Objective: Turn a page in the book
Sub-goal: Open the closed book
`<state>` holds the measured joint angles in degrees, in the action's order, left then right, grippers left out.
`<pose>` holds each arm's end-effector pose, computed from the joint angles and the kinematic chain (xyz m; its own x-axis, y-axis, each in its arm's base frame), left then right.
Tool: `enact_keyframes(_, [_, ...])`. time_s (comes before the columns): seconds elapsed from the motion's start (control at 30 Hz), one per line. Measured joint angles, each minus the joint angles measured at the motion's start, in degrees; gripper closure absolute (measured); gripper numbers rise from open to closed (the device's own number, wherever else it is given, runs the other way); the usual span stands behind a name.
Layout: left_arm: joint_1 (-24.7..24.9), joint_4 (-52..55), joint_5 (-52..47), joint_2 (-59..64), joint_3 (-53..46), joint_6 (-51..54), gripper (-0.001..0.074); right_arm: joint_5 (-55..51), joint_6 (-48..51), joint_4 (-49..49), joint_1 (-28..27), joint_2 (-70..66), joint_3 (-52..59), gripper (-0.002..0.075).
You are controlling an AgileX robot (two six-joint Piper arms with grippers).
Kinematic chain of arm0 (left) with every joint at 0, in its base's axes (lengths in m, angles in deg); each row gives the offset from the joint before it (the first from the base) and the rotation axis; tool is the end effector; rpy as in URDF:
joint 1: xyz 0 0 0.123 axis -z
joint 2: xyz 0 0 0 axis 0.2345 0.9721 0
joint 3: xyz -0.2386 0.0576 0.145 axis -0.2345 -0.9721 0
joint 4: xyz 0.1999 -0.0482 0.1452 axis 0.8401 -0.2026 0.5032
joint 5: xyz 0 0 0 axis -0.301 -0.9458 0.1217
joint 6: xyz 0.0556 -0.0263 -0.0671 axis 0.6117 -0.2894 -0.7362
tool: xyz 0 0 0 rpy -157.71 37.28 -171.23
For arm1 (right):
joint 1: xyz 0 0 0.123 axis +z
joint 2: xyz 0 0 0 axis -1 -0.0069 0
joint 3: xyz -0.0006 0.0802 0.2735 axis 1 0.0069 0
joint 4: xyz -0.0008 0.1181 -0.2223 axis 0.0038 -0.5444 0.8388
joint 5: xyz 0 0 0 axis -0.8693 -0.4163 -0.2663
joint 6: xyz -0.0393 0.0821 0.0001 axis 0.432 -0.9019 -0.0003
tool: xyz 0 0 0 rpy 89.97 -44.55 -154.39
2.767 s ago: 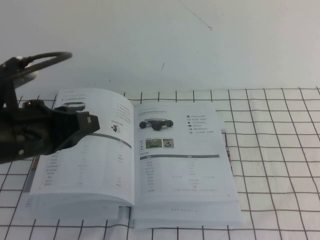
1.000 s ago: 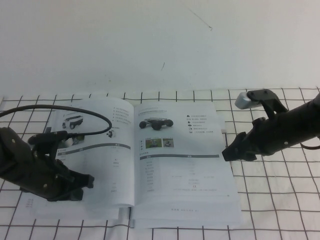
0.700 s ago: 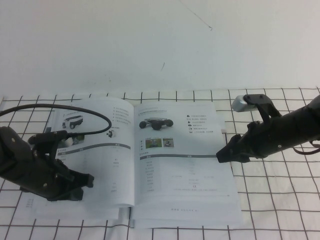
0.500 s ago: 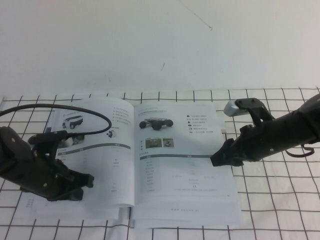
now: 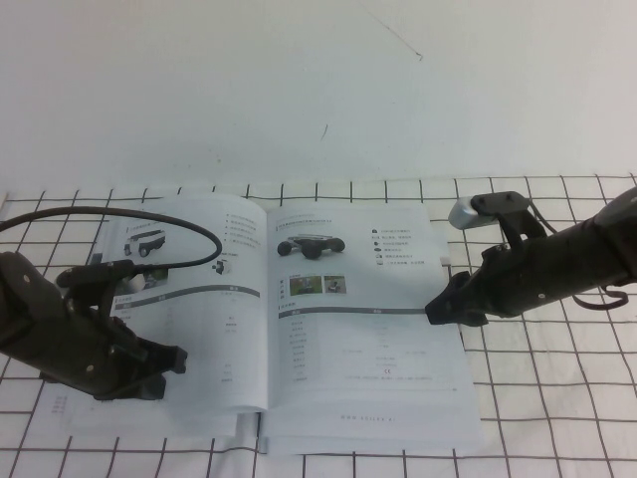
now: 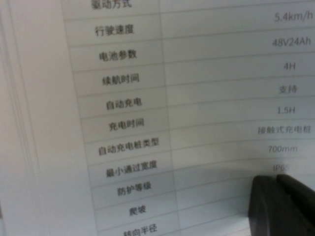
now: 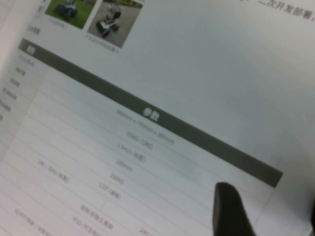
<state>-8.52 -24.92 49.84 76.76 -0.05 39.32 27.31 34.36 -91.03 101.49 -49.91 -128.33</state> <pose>0.2984 -0.0501 0.1449 -0.9554 -0.0260 -0.2942 0.0605 0.9577 -0.2812 0.3720 0.1232 0.1299 -0.8059 -0.2799 -0.5217 -0.5068 0.7817 0.3635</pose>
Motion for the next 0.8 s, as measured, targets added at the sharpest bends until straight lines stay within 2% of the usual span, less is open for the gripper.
enact_keyframes(0.37, [0.0,0.0,0.0,0.0,0.0,0.0,0.0737,-1.6,6.3,-6.0,0.0,-1.0,-0.1,0.0377])
enact_keyframes(0.8, [0.0,-0.2,0.1,0.0,0.0,0.0,0.0737,-9.2,13.5,-15.0,0.0,-1.3,-0.1,0.0377])
